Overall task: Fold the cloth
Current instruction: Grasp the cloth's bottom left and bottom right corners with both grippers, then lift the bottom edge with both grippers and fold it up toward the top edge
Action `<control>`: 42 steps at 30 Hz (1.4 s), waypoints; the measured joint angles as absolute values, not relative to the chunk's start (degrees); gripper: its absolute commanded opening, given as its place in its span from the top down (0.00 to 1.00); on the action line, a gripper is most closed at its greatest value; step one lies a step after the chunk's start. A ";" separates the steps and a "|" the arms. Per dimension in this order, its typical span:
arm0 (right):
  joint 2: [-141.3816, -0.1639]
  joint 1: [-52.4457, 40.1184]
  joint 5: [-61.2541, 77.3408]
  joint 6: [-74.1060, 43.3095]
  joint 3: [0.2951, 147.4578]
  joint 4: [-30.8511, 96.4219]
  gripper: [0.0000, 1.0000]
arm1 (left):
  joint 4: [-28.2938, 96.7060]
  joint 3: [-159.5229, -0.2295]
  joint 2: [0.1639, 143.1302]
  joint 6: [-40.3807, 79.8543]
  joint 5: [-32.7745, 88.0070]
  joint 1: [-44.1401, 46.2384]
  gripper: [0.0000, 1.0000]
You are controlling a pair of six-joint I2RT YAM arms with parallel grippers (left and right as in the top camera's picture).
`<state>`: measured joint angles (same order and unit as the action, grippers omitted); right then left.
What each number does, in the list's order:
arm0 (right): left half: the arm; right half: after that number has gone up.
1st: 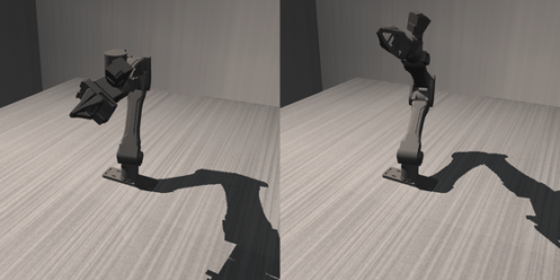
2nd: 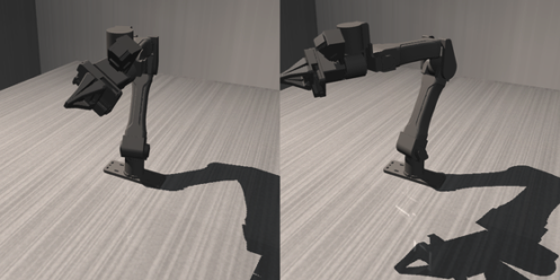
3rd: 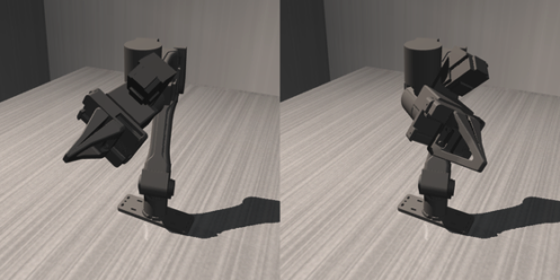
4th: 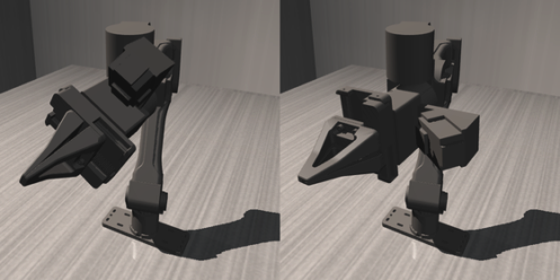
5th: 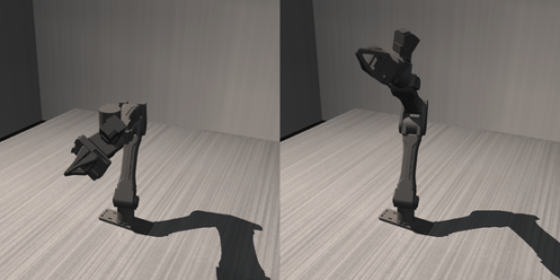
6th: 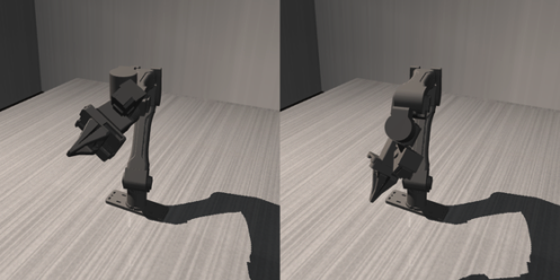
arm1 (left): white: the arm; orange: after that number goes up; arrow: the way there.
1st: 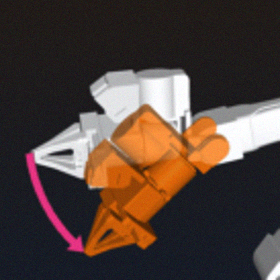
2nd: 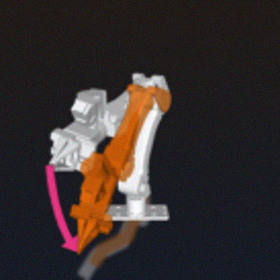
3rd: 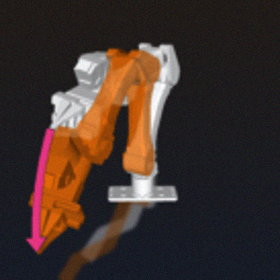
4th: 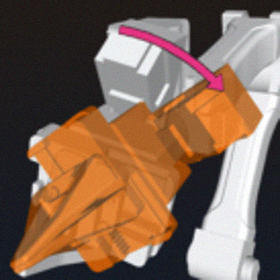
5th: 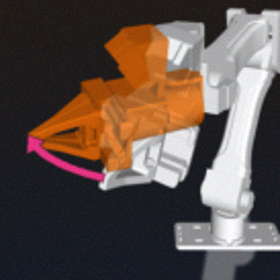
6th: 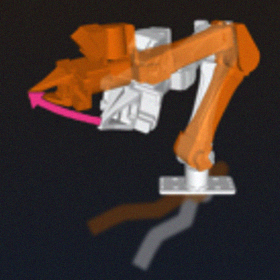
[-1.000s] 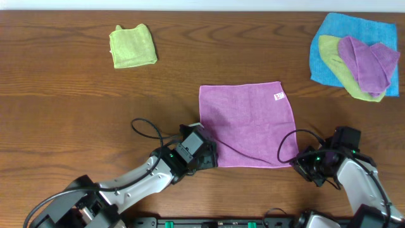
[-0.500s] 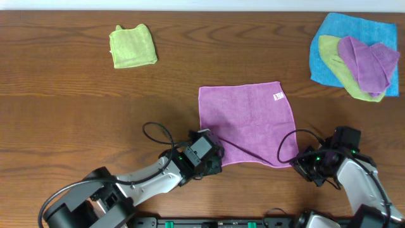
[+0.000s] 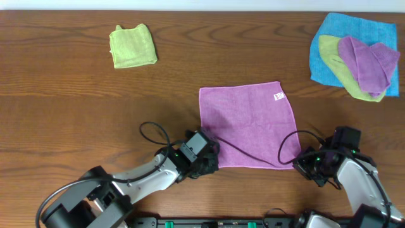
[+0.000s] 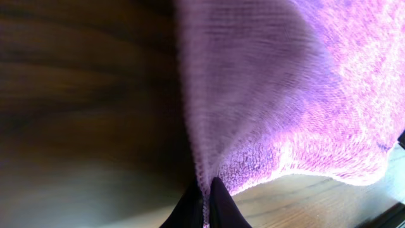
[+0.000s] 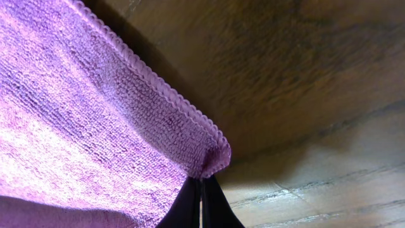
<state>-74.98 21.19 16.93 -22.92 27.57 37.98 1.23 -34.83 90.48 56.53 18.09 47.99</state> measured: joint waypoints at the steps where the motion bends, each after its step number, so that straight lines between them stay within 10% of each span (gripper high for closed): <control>1: -75.00 21.19 16.82 -22.39 27.75 38.15 0.98 | 1.34 -34.54 90.04 56.53 18.11 47.48 0.94; 42: -65.56 4.62 6.79 -20.60 35.53 51.46 0.98 | 2.72 -34.06 84.71 57.08 30.26 44.62 0.94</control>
